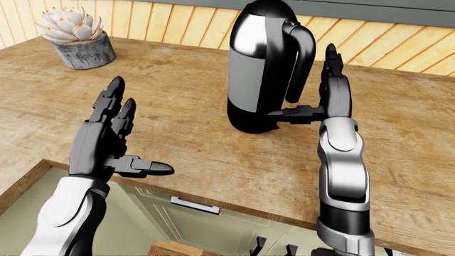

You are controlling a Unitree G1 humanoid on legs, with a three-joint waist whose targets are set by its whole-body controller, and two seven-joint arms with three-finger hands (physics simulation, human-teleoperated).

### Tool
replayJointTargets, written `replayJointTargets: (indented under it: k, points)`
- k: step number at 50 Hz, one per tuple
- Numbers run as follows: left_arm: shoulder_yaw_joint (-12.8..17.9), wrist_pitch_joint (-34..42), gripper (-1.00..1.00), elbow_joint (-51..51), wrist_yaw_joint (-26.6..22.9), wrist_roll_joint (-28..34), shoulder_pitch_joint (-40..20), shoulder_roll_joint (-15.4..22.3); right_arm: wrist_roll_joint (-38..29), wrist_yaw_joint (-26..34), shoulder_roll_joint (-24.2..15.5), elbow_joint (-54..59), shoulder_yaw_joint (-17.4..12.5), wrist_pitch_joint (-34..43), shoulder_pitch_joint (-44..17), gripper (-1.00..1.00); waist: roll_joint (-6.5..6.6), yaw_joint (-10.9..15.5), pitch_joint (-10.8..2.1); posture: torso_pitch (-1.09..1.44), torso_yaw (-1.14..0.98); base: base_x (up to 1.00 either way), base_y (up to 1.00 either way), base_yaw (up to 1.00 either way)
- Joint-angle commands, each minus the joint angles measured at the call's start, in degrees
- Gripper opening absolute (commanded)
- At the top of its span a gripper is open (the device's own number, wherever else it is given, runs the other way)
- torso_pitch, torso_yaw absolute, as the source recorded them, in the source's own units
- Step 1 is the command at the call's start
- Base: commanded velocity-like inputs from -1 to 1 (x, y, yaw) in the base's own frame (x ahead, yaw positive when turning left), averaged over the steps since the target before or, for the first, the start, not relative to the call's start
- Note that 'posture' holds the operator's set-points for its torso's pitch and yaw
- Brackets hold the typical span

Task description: Press down the lever to turn on the electric kettle.

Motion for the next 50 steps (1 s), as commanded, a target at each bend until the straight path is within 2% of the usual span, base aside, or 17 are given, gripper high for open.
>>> replayJointTargets:
  k: [1, 6, 17, 40, 50]
  points:
    - [0.31, -1.56, 1.0, -2.03, 0.16, 0.12, -1.24, 0.23, -0.34, -0.39, -1.0, -0.62, -1.0, -2.4, -1.24, 1.0, 0.11, -0.02, -1.13, 0.0, 0.0, 0.0, 0.0, 0.0]
    - [0.2, -1.61, 1.0, -1.97, 0.22, 0.21, -1.25, 0.13, -0.44, -0.16, -1.82, 2.51, -1.3, -3.99, -1.33, 1.0, 0.92, -0.2, -1.07, 0.0, 0.0, 0.0, 0.0, 0.0]
    - [0.42, -2.43, 1.0, -1.56, 0.15, 0.1, -0.74, 0.11, -1.56, 0.89, -1.46, 10.61, 0.17, -8.1, -3.02, 1.0, -0.06, -0.39, -1.36, 0.0, 0.0, 0.0, 0.0, 0.0]
    - [0.11, -2.76, 1.0, -1.25, 0.19, 0.47, -0.34, 0.03, -1.58, 0.33, -1.57, 28.36, 1.18, -18.17, -4.19, 1.0, -0.8, -0.32, -1.7, 0.0, 0.0, 0.0, 0.0, 0.0]
    - [-0.11, -2.33, 1.0, -1.46, 0.24, 0.72, -0.65, -0.11, -1.54, 0.69, -0.89, 26.77, 1.64, -17.54, -3.0, 1.0, -1.03, -0.1, -1.9, 0.0, 0.0, 0.0, 0.0, 0.0]
